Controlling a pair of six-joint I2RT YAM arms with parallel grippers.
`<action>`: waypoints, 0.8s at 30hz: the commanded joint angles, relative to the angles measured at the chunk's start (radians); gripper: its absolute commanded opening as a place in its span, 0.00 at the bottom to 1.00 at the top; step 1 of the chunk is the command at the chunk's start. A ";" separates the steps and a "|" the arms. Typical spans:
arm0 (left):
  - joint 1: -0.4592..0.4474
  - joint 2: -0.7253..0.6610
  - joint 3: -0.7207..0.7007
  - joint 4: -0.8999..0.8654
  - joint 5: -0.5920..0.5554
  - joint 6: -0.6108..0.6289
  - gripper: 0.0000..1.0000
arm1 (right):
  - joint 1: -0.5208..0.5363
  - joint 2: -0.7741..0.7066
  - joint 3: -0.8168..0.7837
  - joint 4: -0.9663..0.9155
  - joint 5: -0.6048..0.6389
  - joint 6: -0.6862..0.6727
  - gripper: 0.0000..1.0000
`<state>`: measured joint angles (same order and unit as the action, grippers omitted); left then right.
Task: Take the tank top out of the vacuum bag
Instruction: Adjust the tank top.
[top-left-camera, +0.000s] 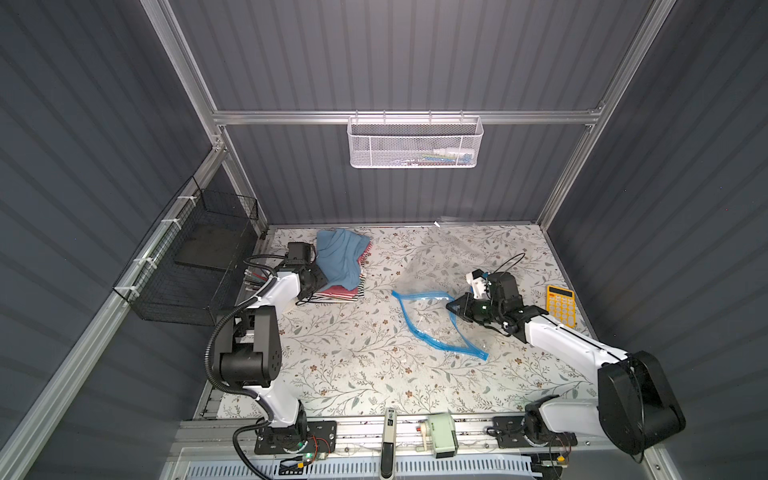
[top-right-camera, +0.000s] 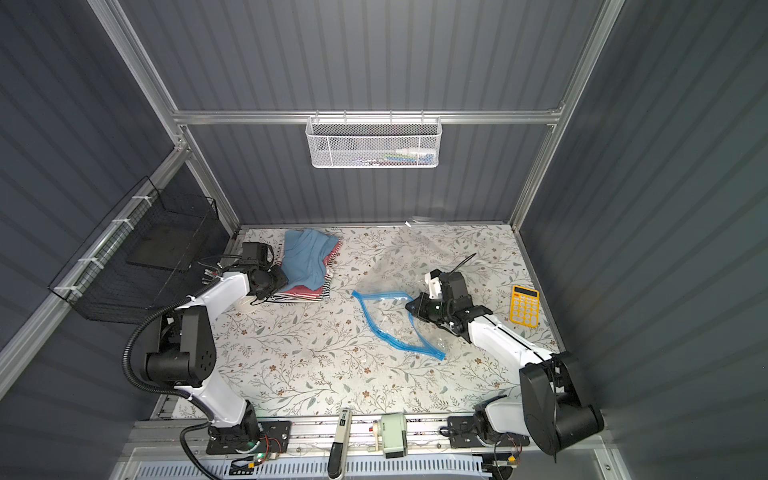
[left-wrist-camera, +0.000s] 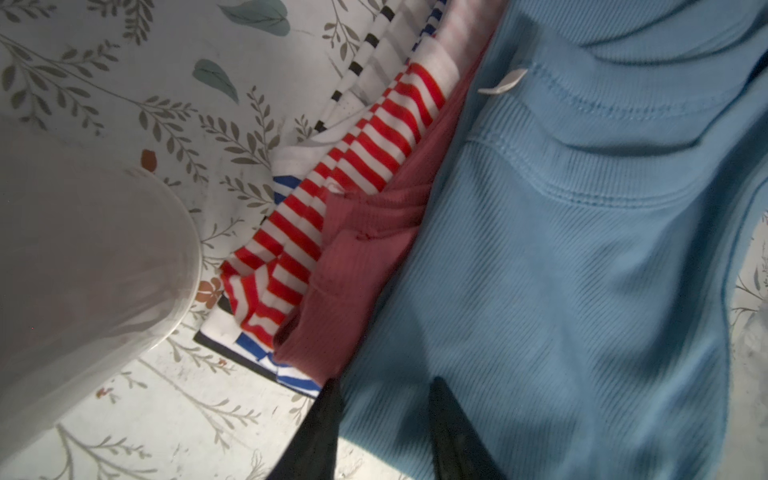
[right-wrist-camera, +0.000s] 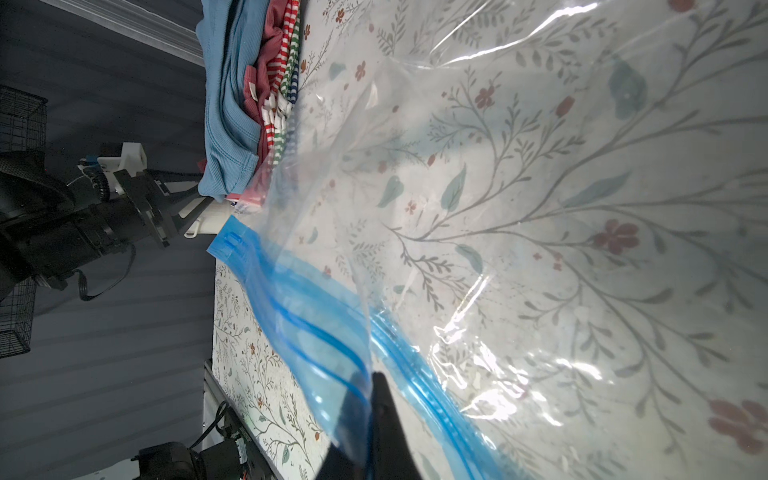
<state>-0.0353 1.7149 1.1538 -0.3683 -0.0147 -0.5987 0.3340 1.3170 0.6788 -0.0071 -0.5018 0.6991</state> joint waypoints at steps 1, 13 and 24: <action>0.008 0.016 -0.018 -0.002 0.012 -0.008 0.38 | -0.003 -0.011 -0.003 -0.011 0.002 -0.009 0.00; 0.017 0.025 -0.023 -0.006 -0.001 0.022 0.40 | -0.003 -0.021 -0.014 -0.014 0.008 -0.012 0.00; 0.017 0.026 -0.033 0.008 0.031 0.018 0.29 | -0.003 -0.028 -0.020 -0.016 0.012 -0.012 0.00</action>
<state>-0.0242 1.7378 1.1366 -0.3561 -0.0055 -0.5911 0.3340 1.3029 0.6731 -0.0116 -0.4969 0.6991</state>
